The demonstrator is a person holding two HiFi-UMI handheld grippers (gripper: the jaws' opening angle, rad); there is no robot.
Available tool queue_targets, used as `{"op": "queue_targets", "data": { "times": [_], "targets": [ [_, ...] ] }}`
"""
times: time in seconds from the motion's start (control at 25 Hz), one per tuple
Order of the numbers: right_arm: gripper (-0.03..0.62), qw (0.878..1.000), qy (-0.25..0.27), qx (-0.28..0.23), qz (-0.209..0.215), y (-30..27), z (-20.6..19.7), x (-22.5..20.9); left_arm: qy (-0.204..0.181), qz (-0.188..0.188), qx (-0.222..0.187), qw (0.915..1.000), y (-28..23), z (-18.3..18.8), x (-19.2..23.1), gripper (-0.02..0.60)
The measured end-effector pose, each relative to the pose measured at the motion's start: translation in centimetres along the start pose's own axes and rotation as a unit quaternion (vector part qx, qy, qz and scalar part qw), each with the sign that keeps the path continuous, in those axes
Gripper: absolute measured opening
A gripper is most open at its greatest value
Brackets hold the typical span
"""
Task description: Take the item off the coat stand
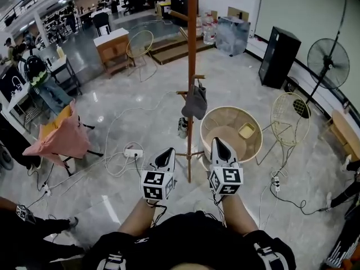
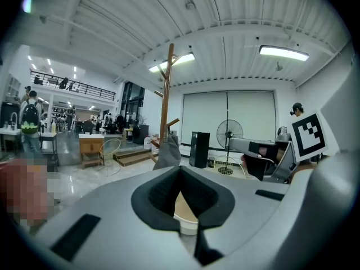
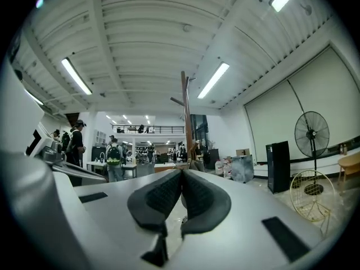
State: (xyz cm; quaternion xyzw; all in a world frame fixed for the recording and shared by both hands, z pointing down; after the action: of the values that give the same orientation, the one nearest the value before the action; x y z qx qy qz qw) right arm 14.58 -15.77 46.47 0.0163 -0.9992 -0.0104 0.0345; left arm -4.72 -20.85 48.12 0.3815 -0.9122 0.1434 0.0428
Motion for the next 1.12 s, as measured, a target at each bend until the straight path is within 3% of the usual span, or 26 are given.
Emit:
{"op": "queue_targets", "data": {
  "times": [0.4,0.68,0.8,0.88,1.0,1.12],
  "targets": [
    [0.014,0.999,-0.003,-0.002,0.044,-11.1,-1.0,-10.2,0.001,0.037,-0.004,0.9993,-13.5,3.6,-1.1,0.012],
    [0.014,0.998,0.0,-0.011,0.063,-16.5,-0.9,-11.7,0.003,0.05,0.002,0.9987,-17.4,4.6,1.0,0.012],
    [0.015,0.995,-0.006,-0.043,0.089,-18.0,-0.3,-11.2,0.002,0.051,-0.004,0.9987,-18.0,5.3,2.2,0.012],
    [0.222,0.992,-0.01,-0.059,0.114,-19.2,0.1,-10.8,0.001,0.052,-0.009,0.9986,-18.5,5.8,3.1,0.012],
    [0.288,0.992,0.01,-0.028,0.125,-21.6,-0.6,-10.4,-0.005,0.052,-0.017,0.9985,-18.7,6.5,3.9,0.012],
    [0.313,0.99,0.035,0.015,0.138,-24.0,-2.1,-9.3,-0.006,0.057,-0.022,0.9981,-18.4,6.9,4.9,0.012]
  ]
}}
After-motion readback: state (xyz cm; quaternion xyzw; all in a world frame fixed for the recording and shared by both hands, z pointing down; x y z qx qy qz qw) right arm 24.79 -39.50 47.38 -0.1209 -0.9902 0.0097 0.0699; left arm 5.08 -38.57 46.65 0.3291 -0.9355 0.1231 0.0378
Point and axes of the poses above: the fingertips, and each gripper's own axes: y backward along the fingers, x to its left, z out of its top, the point moved 6 cm from there along y, backward along the fingers, and after that the axes turned 8 degrees about y, right-handed, at the moved point
